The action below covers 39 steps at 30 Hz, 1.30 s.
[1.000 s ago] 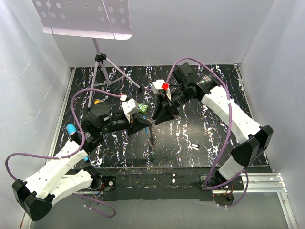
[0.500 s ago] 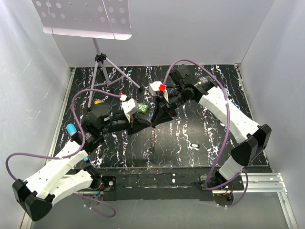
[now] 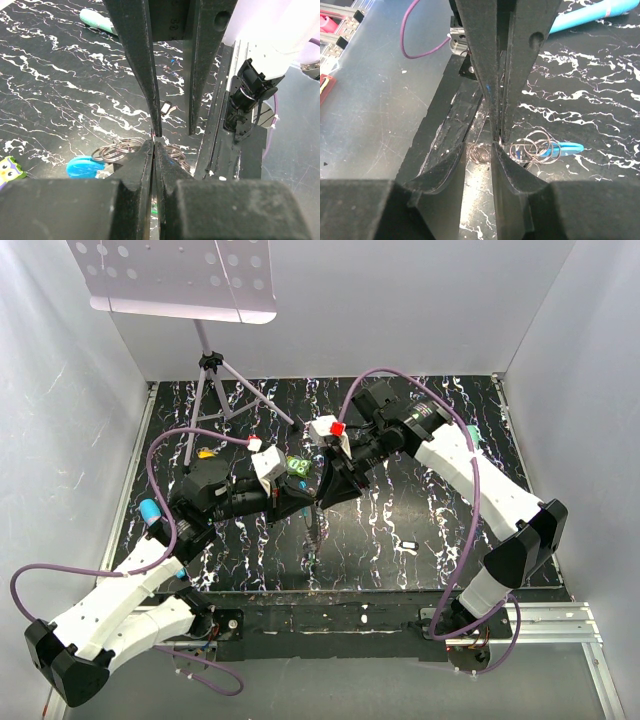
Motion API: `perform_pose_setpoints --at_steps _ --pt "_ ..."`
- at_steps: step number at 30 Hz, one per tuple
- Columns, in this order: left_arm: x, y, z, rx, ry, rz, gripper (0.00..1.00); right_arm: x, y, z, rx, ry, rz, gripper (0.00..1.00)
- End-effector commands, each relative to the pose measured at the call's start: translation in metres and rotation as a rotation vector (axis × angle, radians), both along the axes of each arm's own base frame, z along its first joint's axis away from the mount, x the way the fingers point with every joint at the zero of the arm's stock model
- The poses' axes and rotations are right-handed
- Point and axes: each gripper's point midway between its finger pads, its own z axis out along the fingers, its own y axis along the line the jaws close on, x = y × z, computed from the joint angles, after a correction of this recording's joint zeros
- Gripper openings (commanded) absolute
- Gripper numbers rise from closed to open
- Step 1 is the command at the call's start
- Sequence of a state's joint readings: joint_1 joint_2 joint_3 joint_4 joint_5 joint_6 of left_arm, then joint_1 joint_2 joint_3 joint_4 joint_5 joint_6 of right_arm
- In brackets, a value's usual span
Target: Put the keys on the keyring
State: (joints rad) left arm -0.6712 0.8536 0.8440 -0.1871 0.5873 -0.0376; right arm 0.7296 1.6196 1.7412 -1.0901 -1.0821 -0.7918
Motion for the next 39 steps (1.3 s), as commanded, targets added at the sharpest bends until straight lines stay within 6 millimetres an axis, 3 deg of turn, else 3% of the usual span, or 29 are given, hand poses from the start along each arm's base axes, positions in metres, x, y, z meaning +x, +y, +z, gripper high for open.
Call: perform_pose_setpoints --at_steps 1,11,16,39 --pt "-0.005 0.001 0.016 -0.045 -0.051 -0.014 0.00 -0.014 -0.005 0.030 0.084 -0.041 0.064 0.34" --pt "-0.007 0.002 0.017 -0.044 -0.040 -0.017 0.00 -0.012 -0.015 0.032 0.073 -0.103 0.021 0.35" --pt "-0.008 0.004 0.014 -0.061 -0.043 -0.009 0.00 -0.011 -0.019 0.023 0.050 -0.099 0.000 0.36" --pt "-0.012 0.005 0.012 -0.079 -0.045 -0.014 0.00 -0.001 -0.016 0.020 0.036 -0.088 -0.027 0.37"
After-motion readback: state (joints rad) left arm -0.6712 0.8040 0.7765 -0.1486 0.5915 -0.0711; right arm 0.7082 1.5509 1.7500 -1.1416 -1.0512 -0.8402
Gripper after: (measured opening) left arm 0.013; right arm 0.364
